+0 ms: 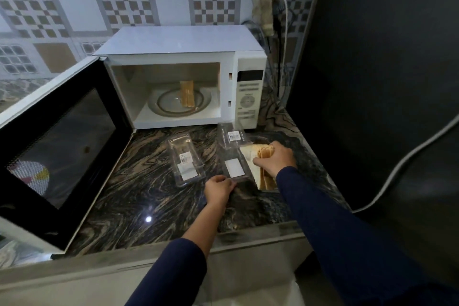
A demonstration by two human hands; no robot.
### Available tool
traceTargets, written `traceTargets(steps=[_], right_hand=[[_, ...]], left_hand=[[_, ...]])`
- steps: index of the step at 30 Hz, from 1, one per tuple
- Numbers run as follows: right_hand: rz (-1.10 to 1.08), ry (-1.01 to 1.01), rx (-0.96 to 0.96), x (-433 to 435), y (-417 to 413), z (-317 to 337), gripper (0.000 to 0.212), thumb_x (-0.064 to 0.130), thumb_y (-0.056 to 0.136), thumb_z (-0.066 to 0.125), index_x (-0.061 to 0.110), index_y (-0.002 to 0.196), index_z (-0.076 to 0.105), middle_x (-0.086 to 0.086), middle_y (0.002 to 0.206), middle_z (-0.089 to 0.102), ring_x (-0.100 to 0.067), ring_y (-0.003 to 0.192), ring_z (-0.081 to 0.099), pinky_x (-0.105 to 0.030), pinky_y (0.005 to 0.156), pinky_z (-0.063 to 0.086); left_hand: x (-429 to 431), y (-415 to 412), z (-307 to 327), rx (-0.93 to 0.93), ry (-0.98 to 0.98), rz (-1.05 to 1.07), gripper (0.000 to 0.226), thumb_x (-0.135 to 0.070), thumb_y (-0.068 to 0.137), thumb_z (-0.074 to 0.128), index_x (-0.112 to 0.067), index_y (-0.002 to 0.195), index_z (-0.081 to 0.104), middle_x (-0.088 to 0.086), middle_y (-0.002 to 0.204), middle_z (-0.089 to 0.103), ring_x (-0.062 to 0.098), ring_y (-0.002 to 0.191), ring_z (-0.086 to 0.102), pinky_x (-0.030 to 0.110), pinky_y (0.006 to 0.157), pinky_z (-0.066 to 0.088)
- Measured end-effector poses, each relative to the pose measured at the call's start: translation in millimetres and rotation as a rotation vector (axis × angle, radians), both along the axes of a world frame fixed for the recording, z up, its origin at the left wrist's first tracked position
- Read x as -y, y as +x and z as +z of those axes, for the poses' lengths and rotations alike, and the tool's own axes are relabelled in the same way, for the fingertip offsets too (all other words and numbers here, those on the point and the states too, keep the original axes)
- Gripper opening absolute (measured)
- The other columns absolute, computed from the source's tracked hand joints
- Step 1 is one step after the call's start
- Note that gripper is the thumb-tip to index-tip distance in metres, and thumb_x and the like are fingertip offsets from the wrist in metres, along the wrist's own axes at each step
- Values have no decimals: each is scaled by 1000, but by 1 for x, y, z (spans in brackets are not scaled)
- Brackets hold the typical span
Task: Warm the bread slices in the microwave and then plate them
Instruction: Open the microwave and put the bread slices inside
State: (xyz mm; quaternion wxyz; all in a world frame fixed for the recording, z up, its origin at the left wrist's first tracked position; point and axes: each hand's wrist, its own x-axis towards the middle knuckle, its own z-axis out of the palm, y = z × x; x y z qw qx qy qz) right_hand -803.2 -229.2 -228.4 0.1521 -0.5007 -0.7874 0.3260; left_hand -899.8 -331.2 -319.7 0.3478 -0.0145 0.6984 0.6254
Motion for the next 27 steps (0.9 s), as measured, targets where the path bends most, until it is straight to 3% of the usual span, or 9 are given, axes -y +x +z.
traceTargets(steps=[4, 10, 15, 19, 22, 27], right_hand=[[-52, -31, -24, -5, 25, 5, 53, 30, 69, 76, 7, 112, 56, -15, 118, 57, -30, 111, 55, -32, 85, 47], [-95, -17, -19, -12, 36, 29, 72, 32, 75, 73, 8, 135, 42, -15, 137, 44, -32, 124, 45, -36, 98, 43], [-84, 63, -118, -9, 15, 56, 53, 28, 68, 76, 7, 113, 56, -16, 119, 59, -33, 108, 56, -40, 90, 50], [-18, 108, -152, -7, -21, 77, 52, 30, 67, 76, 7, 110, 57, -16, 115, 61, -34, 105, 58, -41, 89, 51], [46, 128, -157, -3, -54, 89, 53, 31, 68, 75, 7, 112, 57, -15, 117, 60, -33, 105, 58, -36, 85, 51], [136, 136, -164, 9, -114, 92, 54, 31, 70, 75, 7, 114, 56, -16, 120, 57, -32, 108, 56, -30, 79, 45]], left_hand=[[9, 9, 5, -252, -153, -77, 44, -17, 90, 56, -2, 130, 47, 14, 118, 61, 27, 109, 57, 35, 96, 45], [42, 22, 1, -511, -236, -224, 52, -20, 93, 53, -3, 139, 38, 14, 139, 43, 28, 125, 46, 41, 108, 37], [92, 14, -17, -791, -301, -282, 42, -15, 92, 51, -9, 133, 44, 8, 136, 44, 22, 119, 48, 32, 100, 40], [118, -4, -22, -965, -401, -295, 41, -19, 93, 50, -11, 133, 46, 6, 134, 49, 19, 120, 48, 24, 99, 36], [136, -26, -27, -1008, -491, -218, 38, -21, 93, 49, -11, 130, 49, 7, 130, 53, 18, 116, 51, 26, 100, 38], [146, -78, -26, -1002, -702, -266, 52, -32, 98, 38, -11, 145, 29, 7, 152, 30, 19, 141, 26, 31, 116, 21]])
